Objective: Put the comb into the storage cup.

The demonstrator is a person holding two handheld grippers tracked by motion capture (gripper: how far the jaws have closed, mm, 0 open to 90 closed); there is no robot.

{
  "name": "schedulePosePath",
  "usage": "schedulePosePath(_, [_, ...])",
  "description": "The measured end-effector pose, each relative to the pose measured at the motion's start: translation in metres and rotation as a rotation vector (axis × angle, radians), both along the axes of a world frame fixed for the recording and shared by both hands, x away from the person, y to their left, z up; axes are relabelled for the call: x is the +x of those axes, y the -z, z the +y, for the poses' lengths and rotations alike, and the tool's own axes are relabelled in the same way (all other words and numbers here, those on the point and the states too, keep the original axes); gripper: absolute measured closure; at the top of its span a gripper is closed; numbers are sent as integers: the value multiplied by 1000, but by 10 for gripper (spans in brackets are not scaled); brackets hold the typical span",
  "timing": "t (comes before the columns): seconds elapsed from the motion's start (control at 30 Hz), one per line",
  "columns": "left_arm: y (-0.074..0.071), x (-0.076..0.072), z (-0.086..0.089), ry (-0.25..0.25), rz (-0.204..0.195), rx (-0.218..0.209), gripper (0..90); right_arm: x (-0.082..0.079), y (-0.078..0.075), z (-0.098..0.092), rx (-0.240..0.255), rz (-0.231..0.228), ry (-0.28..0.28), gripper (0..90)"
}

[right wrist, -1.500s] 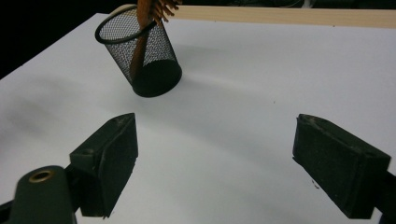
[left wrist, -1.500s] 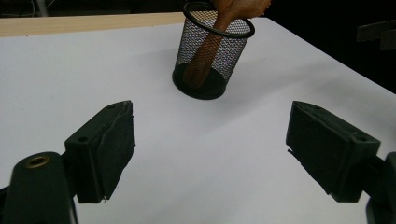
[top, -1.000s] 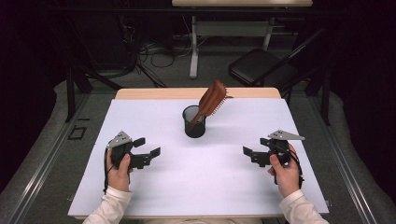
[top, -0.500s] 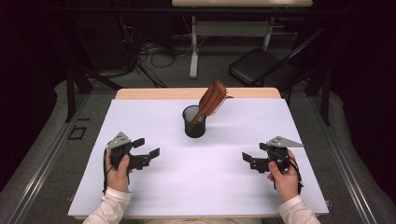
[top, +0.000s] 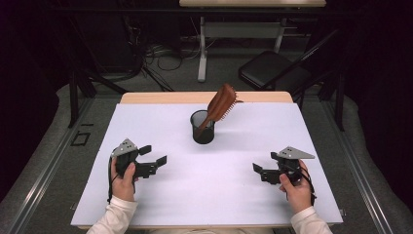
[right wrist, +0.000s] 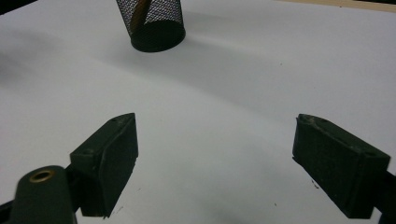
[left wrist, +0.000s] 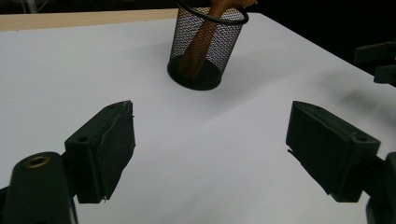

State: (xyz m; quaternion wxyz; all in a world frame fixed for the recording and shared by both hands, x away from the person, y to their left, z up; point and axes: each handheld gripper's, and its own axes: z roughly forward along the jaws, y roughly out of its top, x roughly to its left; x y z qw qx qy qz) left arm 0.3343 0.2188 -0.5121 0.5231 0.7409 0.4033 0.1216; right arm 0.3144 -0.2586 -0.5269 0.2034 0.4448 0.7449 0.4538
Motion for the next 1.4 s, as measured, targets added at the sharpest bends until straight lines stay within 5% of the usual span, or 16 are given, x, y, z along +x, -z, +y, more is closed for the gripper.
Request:
schedulePosePath(0.7, [4, -1, -6, 28, 0, 15, 157, -3, 9, 15, -99, -8, -66, 141])
schedulePosePath(1.4, [9, -4, -20, 124, -10, 73, 157, -7, 14, 26, -146, -6, -101, 141])
